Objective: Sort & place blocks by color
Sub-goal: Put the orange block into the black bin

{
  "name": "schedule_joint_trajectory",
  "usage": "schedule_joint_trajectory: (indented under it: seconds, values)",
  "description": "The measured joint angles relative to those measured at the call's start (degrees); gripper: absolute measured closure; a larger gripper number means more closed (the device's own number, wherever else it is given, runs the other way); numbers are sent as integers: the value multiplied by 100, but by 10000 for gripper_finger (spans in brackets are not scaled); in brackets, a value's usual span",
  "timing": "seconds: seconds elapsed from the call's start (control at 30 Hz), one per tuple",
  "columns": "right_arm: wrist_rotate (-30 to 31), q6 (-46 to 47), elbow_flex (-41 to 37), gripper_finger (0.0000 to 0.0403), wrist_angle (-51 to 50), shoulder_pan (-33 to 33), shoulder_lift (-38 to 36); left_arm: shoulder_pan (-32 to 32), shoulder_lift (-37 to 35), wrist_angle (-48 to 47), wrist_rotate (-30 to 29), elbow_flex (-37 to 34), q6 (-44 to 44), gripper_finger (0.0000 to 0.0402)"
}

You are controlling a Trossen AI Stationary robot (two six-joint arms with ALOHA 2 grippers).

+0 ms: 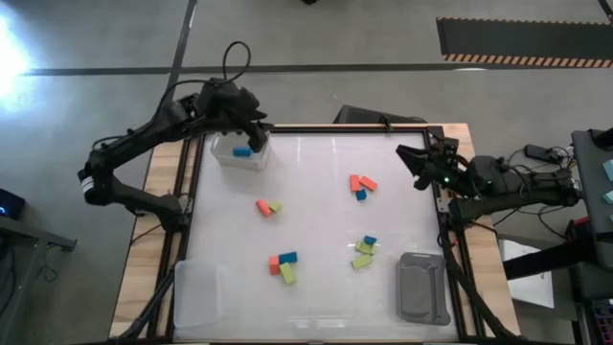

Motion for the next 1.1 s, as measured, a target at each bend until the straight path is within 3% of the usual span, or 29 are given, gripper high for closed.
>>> schedule_joint_trajectory:
  seconds: [0.3, 0.63, 0.83, 1.1]
  values:
    - [-20, -7, 621, 296, -623, -28, 458, -869, 13, 1189, -2, -3, -1111, 236]
    - [-240, 613, 2219, 296, -3380, -473, 1502, -1668, 309, 1370, -2, -26, -1527, 236]
    - [-1010, 692, 3076, 296, -4713, -1031, 2263, -1858, 358, 1523, -7, -35, -1620, 236]
    - [-2402, 304, 3604, 296, -5162, -1888, 2972, -1842, 356, 1903, -14, -35, -1606, 236]
